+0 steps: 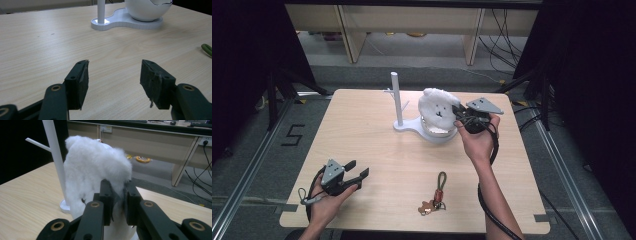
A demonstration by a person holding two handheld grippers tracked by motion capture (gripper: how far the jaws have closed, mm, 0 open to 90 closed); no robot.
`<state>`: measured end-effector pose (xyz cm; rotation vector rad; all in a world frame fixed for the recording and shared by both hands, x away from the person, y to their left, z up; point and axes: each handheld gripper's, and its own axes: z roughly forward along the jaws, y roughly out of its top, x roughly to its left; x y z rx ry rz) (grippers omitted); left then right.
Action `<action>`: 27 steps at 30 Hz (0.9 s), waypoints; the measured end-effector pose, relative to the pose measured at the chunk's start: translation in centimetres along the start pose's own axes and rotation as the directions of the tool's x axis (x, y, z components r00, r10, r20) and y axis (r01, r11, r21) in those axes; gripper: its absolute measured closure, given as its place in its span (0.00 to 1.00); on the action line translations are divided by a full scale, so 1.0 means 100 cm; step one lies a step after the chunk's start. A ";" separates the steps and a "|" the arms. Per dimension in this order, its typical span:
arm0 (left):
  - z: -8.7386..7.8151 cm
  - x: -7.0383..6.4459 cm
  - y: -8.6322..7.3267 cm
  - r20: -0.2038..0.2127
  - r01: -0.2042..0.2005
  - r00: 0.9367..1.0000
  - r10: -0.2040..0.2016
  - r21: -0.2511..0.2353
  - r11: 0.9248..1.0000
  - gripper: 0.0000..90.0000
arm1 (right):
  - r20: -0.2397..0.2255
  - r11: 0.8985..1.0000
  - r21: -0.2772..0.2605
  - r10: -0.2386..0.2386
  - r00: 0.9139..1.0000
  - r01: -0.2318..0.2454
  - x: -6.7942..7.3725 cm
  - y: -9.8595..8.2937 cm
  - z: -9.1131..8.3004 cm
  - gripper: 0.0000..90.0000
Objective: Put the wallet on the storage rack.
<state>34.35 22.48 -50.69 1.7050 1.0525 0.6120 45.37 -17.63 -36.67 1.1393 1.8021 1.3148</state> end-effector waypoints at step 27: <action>0.001 -0.001 -0.003 0.000 0.008 1.000 -0.008 0.007 1.000 0.43 | 0.025 0.999 0.031 0.011 1.000 -0.012 -0.009 -0.008 0.021 0.90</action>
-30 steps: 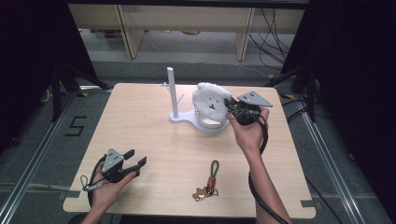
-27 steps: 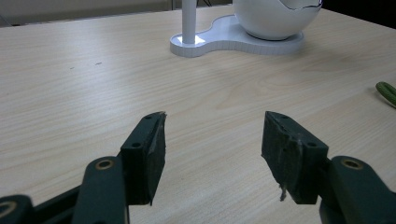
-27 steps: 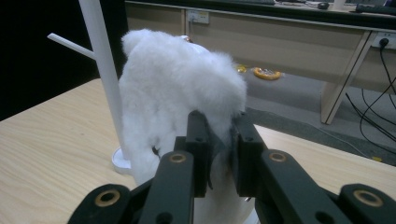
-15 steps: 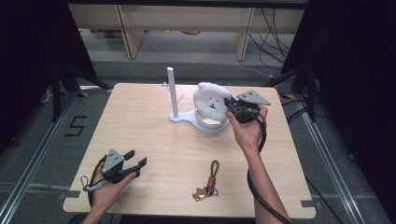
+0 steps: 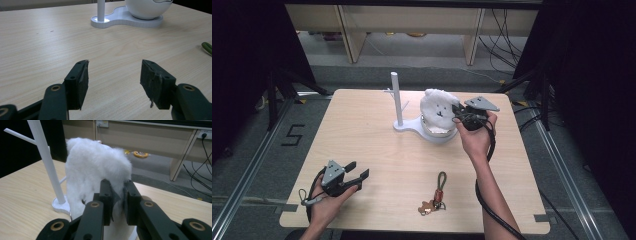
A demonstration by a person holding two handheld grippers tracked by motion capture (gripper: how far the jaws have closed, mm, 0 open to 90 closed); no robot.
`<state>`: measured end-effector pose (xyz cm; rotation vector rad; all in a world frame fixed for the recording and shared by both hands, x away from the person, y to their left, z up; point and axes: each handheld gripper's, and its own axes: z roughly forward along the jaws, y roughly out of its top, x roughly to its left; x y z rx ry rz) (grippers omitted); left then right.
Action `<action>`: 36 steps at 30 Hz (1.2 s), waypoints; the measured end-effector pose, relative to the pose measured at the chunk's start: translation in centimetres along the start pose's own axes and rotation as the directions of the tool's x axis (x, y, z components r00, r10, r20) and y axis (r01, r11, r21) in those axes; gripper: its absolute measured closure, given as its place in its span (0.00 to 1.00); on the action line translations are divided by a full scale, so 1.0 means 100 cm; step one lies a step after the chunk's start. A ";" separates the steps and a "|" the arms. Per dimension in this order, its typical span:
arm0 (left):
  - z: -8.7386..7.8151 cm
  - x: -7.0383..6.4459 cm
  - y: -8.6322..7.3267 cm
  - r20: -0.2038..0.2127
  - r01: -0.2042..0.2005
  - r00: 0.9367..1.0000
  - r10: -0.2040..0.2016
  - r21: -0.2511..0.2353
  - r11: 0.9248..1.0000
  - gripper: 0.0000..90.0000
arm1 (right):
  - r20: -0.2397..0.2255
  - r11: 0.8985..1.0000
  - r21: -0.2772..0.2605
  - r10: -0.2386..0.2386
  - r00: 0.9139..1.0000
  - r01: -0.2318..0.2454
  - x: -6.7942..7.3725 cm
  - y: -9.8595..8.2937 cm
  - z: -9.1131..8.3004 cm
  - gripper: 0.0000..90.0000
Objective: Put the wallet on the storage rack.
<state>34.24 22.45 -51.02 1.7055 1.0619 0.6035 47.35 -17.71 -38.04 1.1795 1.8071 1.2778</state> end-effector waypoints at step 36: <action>0.002 -0.002 -0.002 0.011 0.001 1.000 -0.001 0.005 1.000 0.43 | 0.030 0.990 0.134 -0.040 0.999 0.036 -0.014 -0.015 0.033 0.88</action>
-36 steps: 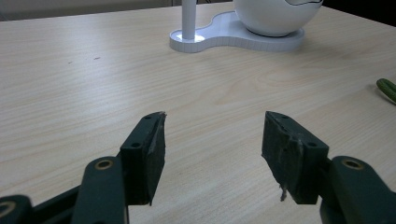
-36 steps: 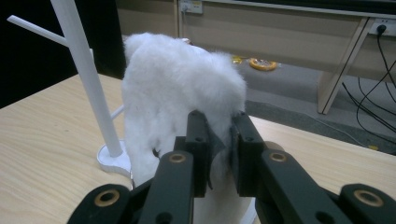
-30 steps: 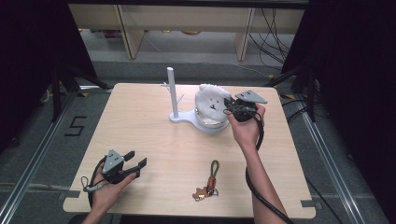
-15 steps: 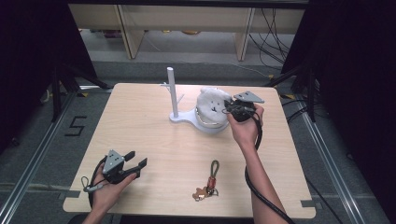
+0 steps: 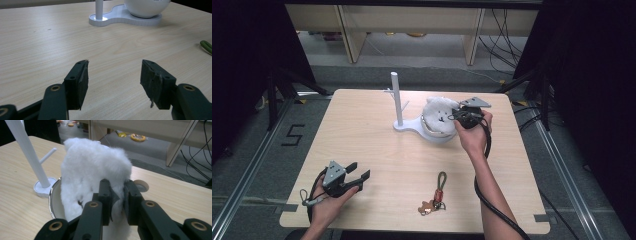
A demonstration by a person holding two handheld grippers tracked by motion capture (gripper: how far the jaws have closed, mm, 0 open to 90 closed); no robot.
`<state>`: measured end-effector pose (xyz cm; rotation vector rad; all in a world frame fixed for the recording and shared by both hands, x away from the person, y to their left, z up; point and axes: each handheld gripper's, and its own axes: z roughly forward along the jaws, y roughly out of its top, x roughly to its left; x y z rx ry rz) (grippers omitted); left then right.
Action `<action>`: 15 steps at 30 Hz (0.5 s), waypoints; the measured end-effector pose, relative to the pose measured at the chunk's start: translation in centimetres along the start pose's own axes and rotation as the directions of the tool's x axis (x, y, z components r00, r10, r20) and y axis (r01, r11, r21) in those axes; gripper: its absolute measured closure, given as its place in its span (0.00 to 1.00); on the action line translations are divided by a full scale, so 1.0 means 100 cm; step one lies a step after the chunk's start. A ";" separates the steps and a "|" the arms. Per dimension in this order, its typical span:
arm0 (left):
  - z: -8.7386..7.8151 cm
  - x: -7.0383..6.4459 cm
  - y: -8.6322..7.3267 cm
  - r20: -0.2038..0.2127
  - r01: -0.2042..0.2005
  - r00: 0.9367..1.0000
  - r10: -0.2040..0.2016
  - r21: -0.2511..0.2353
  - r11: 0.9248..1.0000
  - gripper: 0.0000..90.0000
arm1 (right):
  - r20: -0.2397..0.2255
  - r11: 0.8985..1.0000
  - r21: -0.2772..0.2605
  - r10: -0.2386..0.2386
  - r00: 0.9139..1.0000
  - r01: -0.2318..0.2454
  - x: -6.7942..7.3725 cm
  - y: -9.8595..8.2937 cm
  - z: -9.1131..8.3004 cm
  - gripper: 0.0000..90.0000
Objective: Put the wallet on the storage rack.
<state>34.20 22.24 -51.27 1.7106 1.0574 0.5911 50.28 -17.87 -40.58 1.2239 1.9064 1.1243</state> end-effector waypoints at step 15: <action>0.000 0.000 -0.001 0.004 -0.002 1.000 0.002 0.002 1.000 0.43 | 0.044 0.998 0.053 -0.018 0.999 0.015 -0.001 0.001 0.014 0.67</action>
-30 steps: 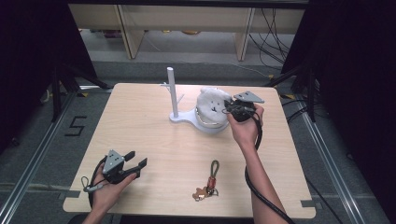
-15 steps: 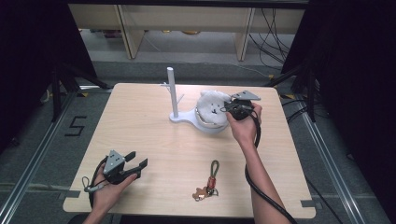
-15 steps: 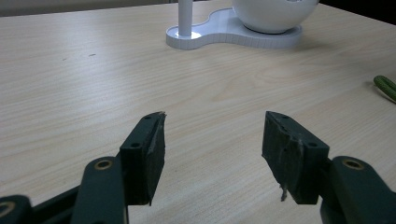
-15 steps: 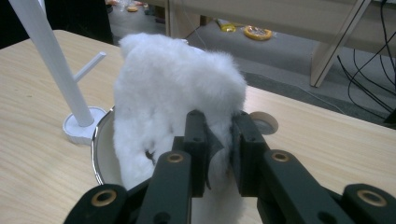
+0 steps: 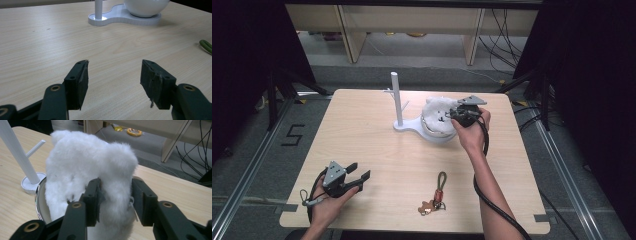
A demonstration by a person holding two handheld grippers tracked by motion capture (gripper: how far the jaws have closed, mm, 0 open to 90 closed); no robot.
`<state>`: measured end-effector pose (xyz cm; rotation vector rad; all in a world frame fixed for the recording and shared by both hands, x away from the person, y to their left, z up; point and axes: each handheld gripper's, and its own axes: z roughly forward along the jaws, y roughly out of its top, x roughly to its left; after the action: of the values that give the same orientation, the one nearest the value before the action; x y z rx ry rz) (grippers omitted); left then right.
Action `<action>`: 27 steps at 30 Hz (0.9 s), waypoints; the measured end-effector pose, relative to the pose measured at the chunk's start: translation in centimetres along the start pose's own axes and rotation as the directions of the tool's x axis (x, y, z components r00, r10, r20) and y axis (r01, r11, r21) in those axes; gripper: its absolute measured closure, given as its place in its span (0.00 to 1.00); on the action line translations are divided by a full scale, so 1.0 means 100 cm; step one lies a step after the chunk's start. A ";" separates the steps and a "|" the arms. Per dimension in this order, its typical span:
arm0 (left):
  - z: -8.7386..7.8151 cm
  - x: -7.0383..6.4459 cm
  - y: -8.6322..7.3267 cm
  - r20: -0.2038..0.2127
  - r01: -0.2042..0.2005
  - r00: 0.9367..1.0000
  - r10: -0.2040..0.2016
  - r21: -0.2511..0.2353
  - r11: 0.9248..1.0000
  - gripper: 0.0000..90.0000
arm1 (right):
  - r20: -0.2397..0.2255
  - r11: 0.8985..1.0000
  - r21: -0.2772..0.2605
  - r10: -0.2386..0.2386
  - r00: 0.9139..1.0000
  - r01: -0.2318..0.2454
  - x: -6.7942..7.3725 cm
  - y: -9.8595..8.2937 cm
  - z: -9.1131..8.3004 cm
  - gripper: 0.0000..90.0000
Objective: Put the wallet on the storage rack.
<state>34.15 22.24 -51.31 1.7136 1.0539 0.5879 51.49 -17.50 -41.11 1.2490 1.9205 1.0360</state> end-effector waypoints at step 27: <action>0.000 -0.001 0.000 -0.008 0.003 1.000 -0.003 -0.008 1.000 0.43 | 0.021 0.982 0.011 0.186 0.982 -0.186 -0.008 -0.003 -0.047 0.57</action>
<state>34.12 22.16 -51.35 1.7044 1.0579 0.5965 47.83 -19.65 -38.93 1.4629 1.8249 1.1016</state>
